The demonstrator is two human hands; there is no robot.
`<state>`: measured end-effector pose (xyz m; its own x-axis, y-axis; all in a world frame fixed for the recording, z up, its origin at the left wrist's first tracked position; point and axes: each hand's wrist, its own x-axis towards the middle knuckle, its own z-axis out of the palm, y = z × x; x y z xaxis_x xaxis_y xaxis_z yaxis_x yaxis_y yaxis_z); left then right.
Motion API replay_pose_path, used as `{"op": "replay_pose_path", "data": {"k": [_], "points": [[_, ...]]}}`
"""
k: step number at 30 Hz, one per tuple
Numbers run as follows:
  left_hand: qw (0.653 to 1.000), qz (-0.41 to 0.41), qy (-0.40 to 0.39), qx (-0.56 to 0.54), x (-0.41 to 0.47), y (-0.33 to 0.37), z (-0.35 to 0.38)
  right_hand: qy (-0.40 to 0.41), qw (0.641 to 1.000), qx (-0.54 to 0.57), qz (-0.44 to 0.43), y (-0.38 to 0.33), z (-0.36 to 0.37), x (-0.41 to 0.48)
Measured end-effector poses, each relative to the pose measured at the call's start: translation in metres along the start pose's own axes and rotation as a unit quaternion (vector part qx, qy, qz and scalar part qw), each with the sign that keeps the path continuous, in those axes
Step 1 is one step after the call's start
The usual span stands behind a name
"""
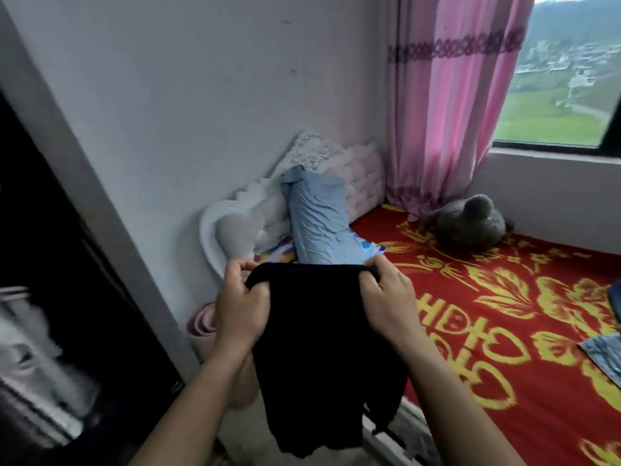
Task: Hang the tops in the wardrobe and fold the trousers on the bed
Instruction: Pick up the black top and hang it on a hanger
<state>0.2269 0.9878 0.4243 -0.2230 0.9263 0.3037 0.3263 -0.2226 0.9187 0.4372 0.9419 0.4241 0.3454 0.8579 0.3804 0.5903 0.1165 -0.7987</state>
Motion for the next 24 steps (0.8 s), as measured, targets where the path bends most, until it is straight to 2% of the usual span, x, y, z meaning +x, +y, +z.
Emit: {"op": "replay_pose_path", "data": {"k": [4,8,11,14,16,17,19,21,24], "points": [[0.997,0.003,0.049,0.056,-0.003,-0.036,-0.145,-0.053,0.997,0.003,-0.054,-0.078,0.095,-0.043],[0.994,-0.025,0.043,0.094,-0.014,-0.060,-0.272,-0.107,0.987,0.040,-0.117,-0.154,0.173,-0.082],[0.995,-0.054,0.041,0.075,-0.024,-0.066,-0.347,-0.132,0.981,0.061,-0.129,-0.200,0.221,-0.102],[0.992,-0.077,0.078,0.068,-0.036,-0.077,-0.406,-0.190,0.967,0.080,-0.150,-0.236,0.267,-0.125],[0.976,-0.077,0.141,0.147,-0.044,-0.086,-0.437,-0.234,0.955,0.095,-0.157,-0.254,0.296,-0.144],[0.957,-0.070,0.188,0.208,-0.046,-0.092,-0.450,-0.259,0.947,0.100,-0.160,-0.263,0.310,-0.153],[0.931,-0.063,0.250,0.259,-0.048,-0.101,-0.476,-0.318,0.926,0.107,-0.174,-0.282,0.337,-0.165],[0.938,-0.081,0.253,0.222,-0.046,-0.109,-0.500,-0.390,0.894,0.126,-0.184,-0.301,0.364,-0.174],[0.941,-0.085,0.280,0.173,-0.036,-0.122,-0.529,-0.523,0.815,0.155,-0.197,-0.330,0.411,-0.185]]}}
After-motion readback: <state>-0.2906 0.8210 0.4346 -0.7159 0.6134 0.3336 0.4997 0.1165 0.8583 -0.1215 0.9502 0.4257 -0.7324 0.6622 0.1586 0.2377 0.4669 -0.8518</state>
